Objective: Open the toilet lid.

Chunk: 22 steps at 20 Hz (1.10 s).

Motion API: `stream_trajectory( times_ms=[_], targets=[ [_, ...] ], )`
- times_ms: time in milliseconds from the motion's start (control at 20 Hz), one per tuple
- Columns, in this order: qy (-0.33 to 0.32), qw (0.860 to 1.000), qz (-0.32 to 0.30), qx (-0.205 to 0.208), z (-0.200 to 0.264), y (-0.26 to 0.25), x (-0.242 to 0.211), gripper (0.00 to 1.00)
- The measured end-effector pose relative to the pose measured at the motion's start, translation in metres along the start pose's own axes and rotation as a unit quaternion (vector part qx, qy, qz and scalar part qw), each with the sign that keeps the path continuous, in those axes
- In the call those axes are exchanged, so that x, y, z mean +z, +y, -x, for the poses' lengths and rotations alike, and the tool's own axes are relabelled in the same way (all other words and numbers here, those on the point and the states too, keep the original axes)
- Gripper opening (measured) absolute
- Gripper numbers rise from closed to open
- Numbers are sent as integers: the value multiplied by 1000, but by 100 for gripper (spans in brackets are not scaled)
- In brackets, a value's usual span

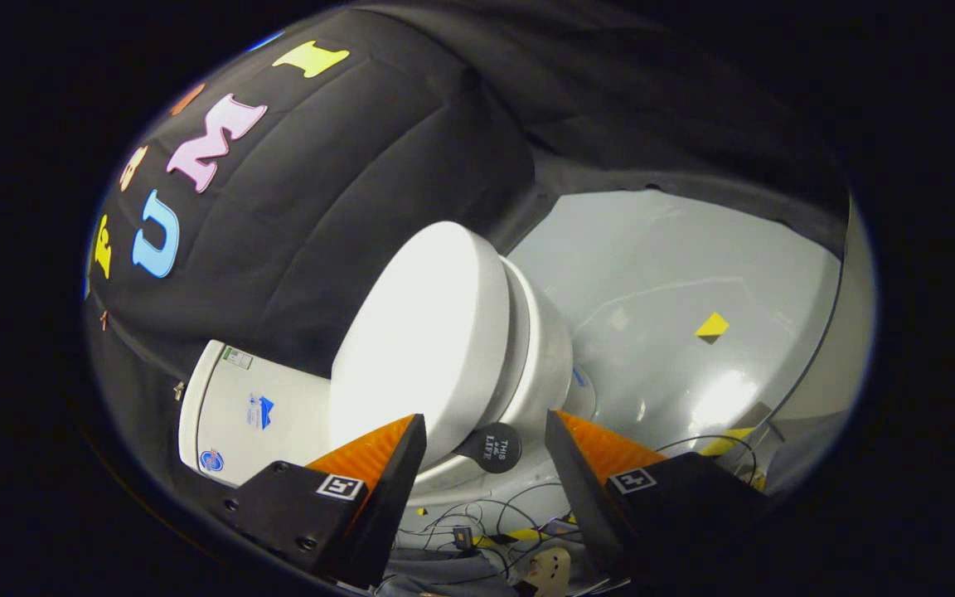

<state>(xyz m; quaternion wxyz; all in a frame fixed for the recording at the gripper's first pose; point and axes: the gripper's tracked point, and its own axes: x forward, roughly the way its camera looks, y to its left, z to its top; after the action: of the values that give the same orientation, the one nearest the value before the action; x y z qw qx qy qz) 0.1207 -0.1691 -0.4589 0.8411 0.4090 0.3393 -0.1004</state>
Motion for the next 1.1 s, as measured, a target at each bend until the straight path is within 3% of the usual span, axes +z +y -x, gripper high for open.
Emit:
stream_trajectory(
  times_ms=[100,200,300,450,500,550,650,750,900,950,1100],
  targets=[
    [18,1000,-10,-3,-10,-7,-12,91],
    [32,999,-14,-2,-19,-10,-22,79],
    [43,999,-21,9,-29,-5,-32,78],
    [47,998,-33,16,-39,-5,-37,55],
    [44,998,-39,15,-37,-4,-33,54],
    [45,998,-40,17,-38,-2,-35,43],
    [51,998,-45,20,-35,-5,-29,43],
    [44,997,-58,19,-41,-1,-33,31],
    [9,998,-59,24,-31,-1,-23,31],
    [13,998,-51,21,-47,5,-25,12],
    [17,1000,-16,16,-32,3,-24,11]
  ],
)
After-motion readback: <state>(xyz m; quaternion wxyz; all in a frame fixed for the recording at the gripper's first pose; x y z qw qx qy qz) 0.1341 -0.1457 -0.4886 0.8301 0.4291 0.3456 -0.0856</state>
